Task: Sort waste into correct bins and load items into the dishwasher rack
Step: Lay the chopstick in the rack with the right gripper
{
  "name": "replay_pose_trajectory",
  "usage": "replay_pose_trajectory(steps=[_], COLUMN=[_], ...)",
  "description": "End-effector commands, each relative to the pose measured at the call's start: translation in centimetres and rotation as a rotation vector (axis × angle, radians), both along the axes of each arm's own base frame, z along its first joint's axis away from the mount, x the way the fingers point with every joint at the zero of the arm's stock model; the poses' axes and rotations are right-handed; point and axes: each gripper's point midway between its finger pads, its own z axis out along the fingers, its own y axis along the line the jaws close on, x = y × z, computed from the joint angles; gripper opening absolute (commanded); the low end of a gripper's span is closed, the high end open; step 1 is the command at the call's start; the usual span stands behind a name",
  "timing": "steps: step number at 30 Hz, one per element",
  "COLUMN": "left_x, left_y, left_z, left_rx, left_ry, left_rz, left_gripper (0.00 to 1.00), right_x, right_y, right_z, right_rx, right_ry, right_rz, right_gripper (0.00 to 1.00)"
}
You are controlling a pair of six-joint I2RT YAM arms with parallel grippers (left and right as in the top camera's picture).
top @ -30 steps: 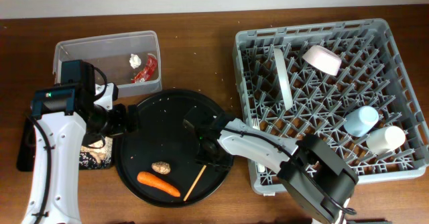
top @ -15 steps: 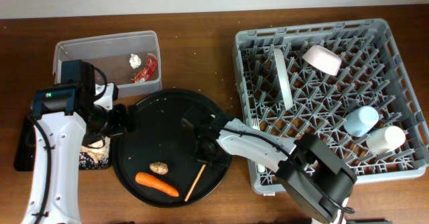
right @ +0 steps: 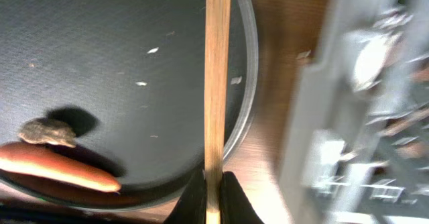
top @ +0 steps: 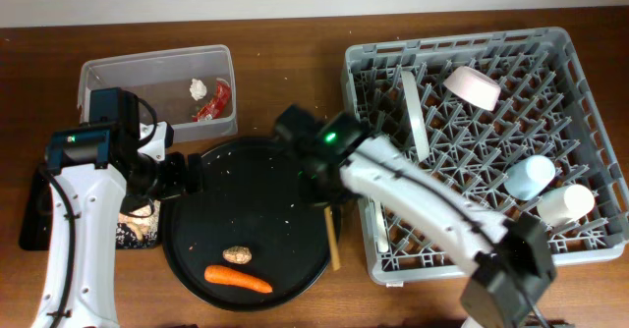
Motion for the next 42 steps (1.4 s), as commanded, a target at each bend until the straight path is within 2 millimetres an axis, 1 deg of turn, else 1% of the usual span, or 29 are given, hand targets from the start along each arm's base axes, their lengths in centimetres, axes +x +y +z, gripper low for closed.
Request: replay_pose_trajectory(steps=[1,2,3,4,6,7,11,13,14,15,17,19,21,22,24,25,26,27,28,29,30,31,32,34,36,38,39,41,42], left_x=[-0.1,-0.1,-0.1,-0.1,-0.1,-0.1,-0.1,-0.1,-0.1,-0.1,-0.1,-0.1,-0.1,-0.1,-0.2,-0.5,-0.7,-1.0,-1.3,-1.6,-2.1,-2.7,-3.4,-4.8,-7.1,-8.4,-9.2,-10.9,-11.3], left_y=[-0.3,-0.3,-0.3,-0.3,-0.3,-0.3,-0.3,-0.3,-0.3,-0.3,-0.3,-0.3,-0.3,-0.3,-0.4,-0.5,-0.6,-1.1,-1.9,-2.7,-3.4,-3.5,-3.7,-4.3,-4.6,-5.5,-6.4,-7.9,-8.3], left_z=[0.1,0.1,0.1,0.1,0.1,0.1,0.1,0.1,0.1,0.1,0.1,0.1,0.1,0.1,-0.1,-0.4,-0.7,-1.0,-1.2,-1.5,-2.0,-2.6,-3.5,-5.1,-7.2,-8.6,-9.5,-10.3,-10.6], left_rx=[-0.010,-0.010,-0.010,-0.010,-0.010,-0.010,-0.010,-0.010,-0.010,-0.010,-0.010,-0.010,-0.010,-0.010,-0.011,-0.020,-0.031,-0.056,-0.102,-0.154,-0.197,-0.206,-0.211,-0.206,-0.162,-0.147,-0.131,-0.091,-0.079], left_ry=[-0.004,-0.004,-0.004,-0.004,-0.004,-0.004,-0.004,-0.004,-0.004,-0.004,-0.004,-0.004,-0.004,-0.004,0.002,0.013,0.028,0.039,0.050,0.065,0.094,0.131,0.177,0.247,0.361,0.414,0.442,0.501,0.510], left_rz=[-0.008,-0.008,-0.008,-0.008,-0.008,-0.008,-0.007,-0.008,-0.008,-0.008,-0.008,-0.008,-0.008,-0.007,-0.007,-0.004,0.013,0.015,0.011,0.019,0.047,0.098,0.152,0.211,0.338,0.387,0.402,0.452,0.459], left_gripper=[0.99,0.99,0.99,0.99,0.99,0.99,0.99,0.99,0.99,0.99,0.99,0.99,0.99,0.99,0.99,0.99,0.99,0.99,0.99,0.99,0.99,0.99,0.99,0.99,0.99,0.99,0.99,0.99,0.99], right_x=[2.7,3.5,4.0,4.3,4.2,4.1,4.3,4.5,4.7,4.9,5.0,4.8,4.7,4.7,4.8,4.7,4.4,4.1,3.6,3.2,2.9,2.7,2.6,2.5,2.6,2.8,2.8,2.5,2.3], right_y=[-4.9,-7.5,-8.8,-9.4,-10.2,-10.5,-10.5,-10.4,-10.2,-10.1,-10.1,-10.2,-10.2,-10.2,-10.0,-10.0,-9.9,-10.1,-10.7,-11.4,-12.2,-13.3,-14.8,-17.0,-19.3,-20.9,-21.9,-22.8,-23.0], right_z=[2.3,2.1,1.9,1.7,0.9,0.3,-2.2,-3.0,-3.0,-3.0,-3.0,-2.8,-1.5,-0.3,2.9,4.7,6.2,7.6,9.1,10.1,10.9,11.4,11.4,11.0,10.2,9.7,9.2,7.9,7.4], right_rx=[-0.053,-0.085,-0.091,-0.097,-0.111,-0.121,-0.119,-0.114,-0.109,-0.105,-0.103,-0.106,-0.106,-0.098,-0.058,-0.033,0.003,0.030,0.053,0.073,0.086,0.084,0.072,0.048,0.024,0.009,-0.001,-0.013,-0.016], right_ry=[-0.065,-0.046,-0.039,-0.033,-0.013,-0.007,-0.012,-0.024,-0.034,-0.043,-0.045,-0.038,-0.037,-0.053,-0.119,-0.165,-0.203,-0.238,-0.271,-0.292,-0.306,-0.313,-0.305,-0.270,-0.230,-0.207,-0.188,-0.149,-0.136], right_rz=[0.021,-0.016,-0.024,-0.002,0.049,0.045,0.045,0.045,0.044,0.043,0.043,0.043,0.043,0.042,0.038,0.036,0.036,0.030,0.020,0.012,-0.002,-0.033,-0.073,-0.141,-0.213,-0.253,-0.279,-0.307,-0.312], right_gripper=[0.05,0.05,0.06,0.05,0.06,0.06,0.06,0.07,0.26,0.38,0.44,0.46,0.46,0.46,0.47,0.50,0.59,0.66,0.69,0.71,0.72,0.74,0.79,0.80,0.80,0.80,0.80,0.80,0.81])
